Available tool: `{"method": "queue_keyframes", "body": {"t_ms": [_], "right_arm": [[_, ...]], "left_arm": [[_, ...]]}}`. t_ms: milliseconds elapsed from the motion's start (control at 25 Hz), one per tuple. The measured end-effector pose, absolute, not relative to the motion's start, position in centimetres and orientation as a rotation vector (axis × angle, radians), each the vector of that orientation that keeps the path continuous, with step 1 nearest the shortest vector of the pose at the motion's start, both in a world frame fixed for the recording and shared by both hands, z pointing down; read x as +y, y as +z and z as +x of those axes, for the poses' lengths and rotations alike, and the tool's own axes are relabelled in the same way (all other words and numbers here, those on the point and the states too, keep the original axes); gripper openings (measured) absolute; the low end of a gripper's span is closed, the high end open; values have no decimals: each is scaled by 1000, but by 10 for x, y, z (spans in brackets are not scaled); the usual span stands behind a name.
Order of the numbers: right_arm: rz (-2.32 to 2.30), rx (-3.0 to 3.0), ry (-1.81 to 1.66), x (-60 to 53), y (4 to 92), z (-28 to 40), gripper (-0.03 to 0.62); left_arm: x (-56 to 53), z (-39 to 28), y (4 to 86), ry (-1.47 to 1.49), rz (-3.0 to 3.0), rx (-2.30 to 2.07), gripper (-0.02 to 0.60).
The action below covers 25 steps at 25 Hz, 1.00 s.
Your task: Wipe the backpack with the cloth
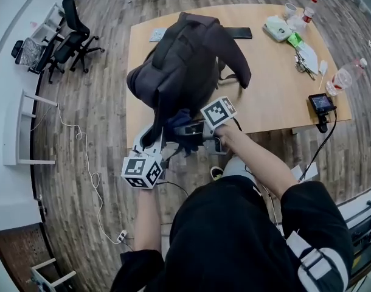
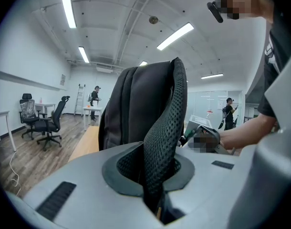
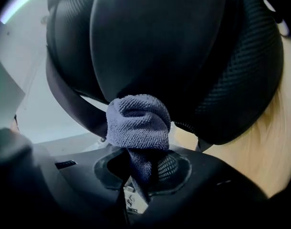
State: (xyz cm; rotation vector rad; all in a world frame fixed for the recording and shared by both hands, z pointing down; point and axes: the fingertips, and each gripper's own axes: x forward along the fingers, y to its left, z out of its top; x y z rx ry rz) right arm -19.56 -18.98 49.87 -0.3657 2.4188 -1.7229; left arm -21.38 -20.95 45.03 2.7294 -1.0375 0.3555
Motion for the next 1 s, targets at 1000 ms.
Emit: {"method": "queue_keyframes", "body": {"t_ms": [1000], "right_arm": [[-1104, 2204, -1327, -272, 468, 8, 83]], "left_arm": [[-207, -219, 448, 338, 2734, -1055, 51]]}}
